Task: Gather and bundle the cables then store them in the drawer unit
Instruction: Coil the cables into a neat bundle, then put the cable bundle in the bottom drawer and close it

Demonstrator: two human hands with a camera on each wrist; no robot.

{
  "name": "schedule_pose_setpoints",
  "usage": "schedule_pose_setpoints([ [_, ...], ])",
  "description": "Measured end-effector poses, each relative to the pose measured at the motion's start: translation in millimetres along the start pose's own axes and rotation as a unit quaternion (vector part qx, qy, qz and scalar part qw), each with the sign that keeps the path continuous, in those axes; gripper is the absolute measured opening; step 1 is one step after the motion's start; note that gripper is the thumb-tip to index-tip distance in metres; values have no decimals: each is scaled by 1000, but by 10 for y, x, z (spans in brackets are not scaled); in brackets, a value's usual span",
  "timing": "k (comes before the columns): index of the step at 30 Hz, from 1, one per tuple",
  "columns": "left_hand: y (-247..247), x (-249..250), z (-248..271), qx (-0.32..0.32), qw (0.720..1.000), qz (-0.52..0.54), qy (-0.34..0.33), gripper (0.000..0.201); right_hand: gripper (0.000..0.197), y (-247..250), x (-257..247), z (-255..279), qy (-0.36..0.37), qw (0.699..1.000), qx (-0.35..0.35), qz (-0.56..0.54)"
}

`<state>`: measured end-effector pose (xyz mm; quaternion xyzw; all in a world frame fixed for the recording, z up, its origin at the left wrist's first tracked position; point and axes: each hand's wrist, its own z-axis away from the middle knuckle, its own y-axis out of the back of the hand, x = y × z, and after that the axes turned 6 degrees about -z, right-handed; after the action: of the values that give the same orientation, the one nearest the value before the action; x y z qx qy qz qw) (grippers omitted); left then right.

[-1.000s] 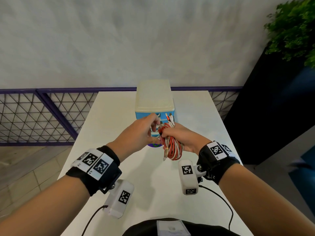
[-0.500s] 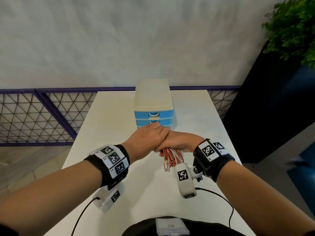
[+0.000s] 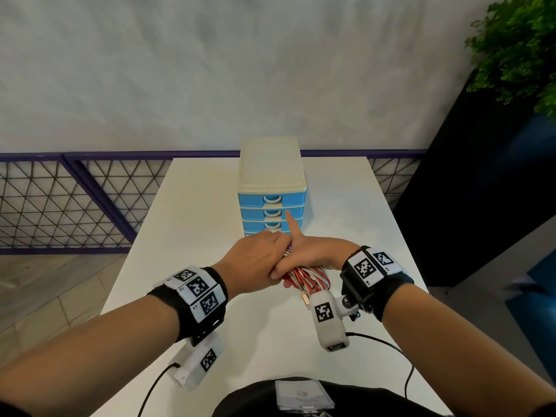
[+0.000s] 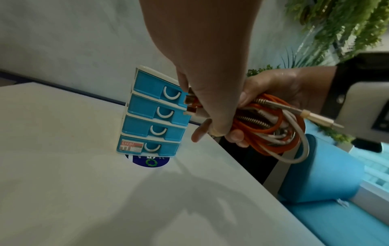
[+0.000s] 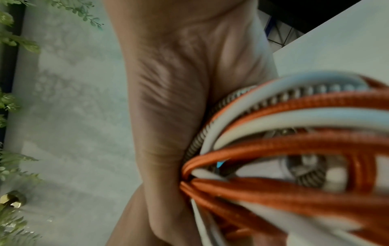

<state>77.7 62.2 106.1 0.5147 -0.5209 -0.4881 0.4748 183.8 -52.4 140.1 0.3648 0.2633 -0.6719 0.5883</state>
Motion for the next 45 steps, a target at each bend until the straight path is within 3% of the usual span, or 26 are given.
schedule_pose_setpoints([
  [6, 6, 16, 36, -25, 1000, -7, -7, 40, 128, -40, 45, -32, 4, 999, -26, 25],
  [11, -4, -6, 35, -68, 996, -44, 24, 46, 59, -50, 0, -43, 81, 967, 34, 239],
  [14, 36, -81, 0, -85, 993, -44, 67, 41, 68, -82, 37, -83, 87, 930, 108, 340],
  [17, 105, -165, -27, -85, 991, -29, 100, 34, 90, -87, 130, -112, 78, 847, 194, 489],
  [18, 120, -194, -29, -78, 991, -24, 105, 32, 92, -76, 152, -114, 78, 833, 209, 507],
  [22, 131, -220, -14, -74, 992, 12, 97, 24, 59, 4, 177, -98, 88, 866, 211, 445],
  [26, 131, -192, 7, -83, 992, 33, 84, 26, 48, 9, 182, -77, 112, 903, 168, 380],
  [33, 55, -182, -13, -121, 988, 63, 77, 28, 32, 0, 193, -98, 89, 896, 159, 404],
  [36, 33, -171, -55, -150, 978, 132, 64, 42, 32, -2, 199, -116, 70, 883, 168, 433],
  [40, 58, -149, -115, -239, 942, 225, 76, 60, 39, -54, 234, -138, 86, 828, 190, 521],
  [43, 33, -162, -168, -289, 935, 189, 83, 63, 40, -101, 296, -158, 105, 786, 205, 573],
  [45, -50, -176, -173, -255, 958, 111, 75, 51, 40, -121, 333, -174, 123, 768, 219, 589],
])
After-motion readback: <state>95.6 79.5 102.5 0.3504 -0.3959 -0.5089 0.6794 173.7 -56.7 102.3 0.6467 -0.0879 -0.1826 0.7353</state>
